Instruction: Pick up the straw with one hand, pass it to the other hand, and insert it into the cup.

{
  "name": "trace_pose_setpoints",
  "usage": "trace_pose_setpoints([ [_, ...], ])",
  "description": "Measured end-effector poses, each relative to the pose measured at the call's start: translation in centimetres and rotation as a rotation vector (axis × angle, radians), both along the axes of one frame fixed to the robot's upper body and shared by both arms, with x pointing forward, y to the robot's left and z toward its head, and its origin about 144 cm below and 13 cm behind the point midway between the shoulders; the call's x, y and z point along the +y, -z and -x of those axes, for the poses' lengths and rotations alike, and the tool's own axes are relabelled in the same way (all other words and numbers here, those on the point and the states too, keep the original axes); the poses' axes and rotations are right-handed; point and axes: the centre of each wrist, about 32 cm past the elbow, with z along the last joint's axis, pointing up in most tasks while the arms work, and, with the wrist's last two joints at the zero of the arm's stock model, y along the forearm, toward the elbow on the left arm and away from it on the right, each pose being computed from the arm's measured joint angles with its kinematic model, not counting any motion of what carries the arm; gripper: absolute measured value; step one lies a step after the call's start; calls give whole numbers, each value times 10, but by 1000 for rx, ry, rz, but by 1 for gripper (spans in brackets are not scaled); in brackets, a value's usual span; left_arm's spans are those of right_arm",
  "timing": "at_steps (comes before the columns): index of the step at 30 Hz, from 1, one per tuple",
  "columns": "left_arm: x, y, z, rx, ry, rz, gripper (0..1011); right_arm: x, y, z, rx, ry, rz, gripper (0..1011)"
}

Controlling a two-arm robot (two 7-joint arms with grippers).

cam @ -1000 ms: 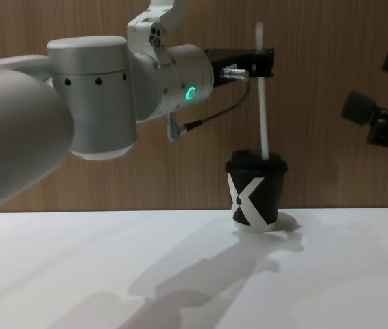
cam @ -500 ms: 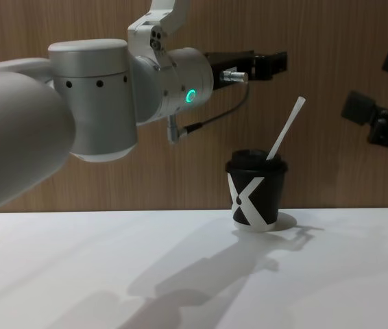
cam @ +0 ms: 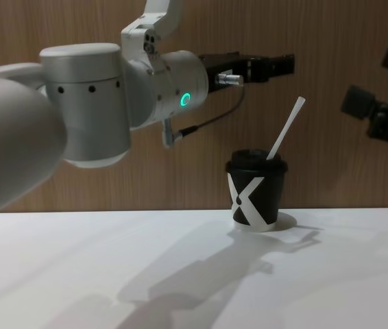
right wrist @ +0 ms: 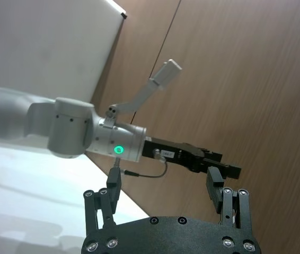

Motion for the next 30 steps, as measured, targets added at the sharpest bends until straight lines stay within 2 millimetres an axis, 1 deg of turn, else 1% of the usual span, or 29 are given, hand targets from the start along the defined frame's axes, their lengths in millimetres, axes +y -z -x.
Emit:
trace_pose_setpoints([
  [11,17,11,14,-41,24,25,1003,8,-17,-7,50,37,-72,1004],
  [18,30,19,23,-57,61,36,1003,18,-29,-11,109,77,-141,1003],
  [30,48,24,33,-86,151,48,1003,36,-40,-15,240,121,-269,1003],
])
